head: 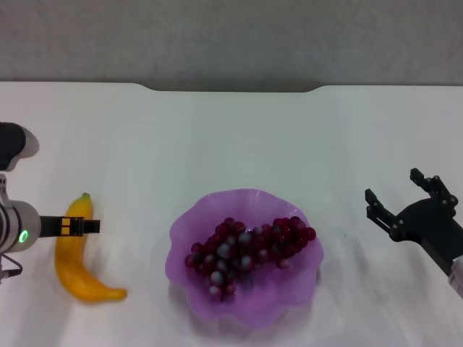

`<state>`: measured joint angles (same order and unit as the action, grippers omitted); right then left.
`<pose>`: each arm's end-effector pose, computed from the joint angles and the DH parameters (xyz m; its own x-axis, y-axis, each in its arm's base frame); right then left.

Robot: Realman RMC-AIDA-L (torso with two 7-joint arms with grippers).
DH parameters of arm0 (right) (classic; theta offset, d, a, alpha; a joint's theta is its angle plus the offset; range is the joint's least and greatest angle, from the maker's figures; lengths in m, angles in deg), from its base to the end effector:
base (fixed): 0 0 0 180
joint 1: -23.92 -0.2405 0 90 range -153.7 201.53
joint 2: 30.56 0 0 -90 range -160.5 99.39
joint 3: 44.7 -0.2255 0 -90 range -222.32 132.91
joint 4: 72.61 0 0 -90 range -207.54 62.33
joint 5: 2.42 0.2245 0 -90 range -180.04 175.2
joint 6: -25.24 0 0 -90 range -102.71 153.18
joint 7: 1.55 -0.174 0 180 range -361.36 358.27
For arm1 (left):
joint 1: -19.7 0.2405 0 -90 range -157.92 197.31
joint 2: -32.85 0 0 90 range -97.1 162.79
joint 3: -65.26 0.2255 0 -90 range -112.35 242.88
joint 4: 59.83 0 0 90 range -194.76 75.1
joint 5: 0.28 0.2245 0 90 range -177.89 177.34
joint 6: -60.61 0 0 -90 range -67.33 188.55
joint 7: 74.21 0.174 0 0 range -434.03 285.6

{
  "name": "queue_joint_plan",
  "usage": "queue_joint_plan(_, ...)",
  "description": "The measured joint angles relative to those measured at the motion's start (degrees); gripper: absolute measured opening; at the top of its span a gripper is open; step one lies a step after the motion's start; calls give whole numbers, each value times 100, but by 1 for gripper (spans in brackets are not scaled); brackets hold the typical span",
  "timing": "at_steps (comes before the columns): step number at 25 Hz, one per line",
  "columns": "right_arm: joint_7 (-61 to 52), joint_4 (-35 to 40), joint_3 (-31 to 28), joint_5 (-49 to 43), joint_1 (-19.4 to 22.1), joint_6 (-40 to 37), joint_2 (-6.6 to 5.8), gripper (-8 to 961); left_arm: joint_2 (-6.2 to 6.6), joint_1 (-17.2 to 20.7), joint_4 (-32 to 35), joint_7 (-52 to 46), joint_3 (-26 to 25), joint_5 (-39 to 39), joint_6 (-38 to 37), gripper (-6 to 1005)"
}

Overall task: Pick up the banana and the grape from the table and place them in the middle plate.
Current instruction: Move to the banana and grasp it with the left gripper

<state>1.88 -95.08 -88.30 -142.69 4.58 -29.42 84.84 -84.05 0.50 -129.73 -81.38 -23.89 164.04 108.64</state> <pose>0.2989 0.3391 -0.0580 0.8559 -0.0458 -0.5151 -0.4961 -0.3537 -0.7929 -0.2794 0.3903 -0.0023 0.4405 0.8050 0.3975 0.7121 -0.0435 -0.7008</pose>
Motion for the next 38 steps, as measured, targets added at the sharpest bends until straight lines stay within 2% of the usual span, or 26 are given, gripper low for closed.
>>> queue_joint_plan(9, 0, 2, 1, 0, 0, 0, 2, 884, 4, -300, 830, -71, -7, 4, -531, 822)
queue_joint_plan(18, 0, 1, 0, 0, 0, 0, 3, 884, 16, -544, 1351, -65, -9, 4, -632, 820)
queue_joint_plan(29, 0, 19, 0, 0, 0, 0, 10, 884, 14, -603, 1472, -57, -5, 4, -686, 818)
queue_joint_plan(38, -11, 28, 1, 0, 0, 0, 9, 884, 18, -611, 1480, -54, -5, 4, -685, 601)
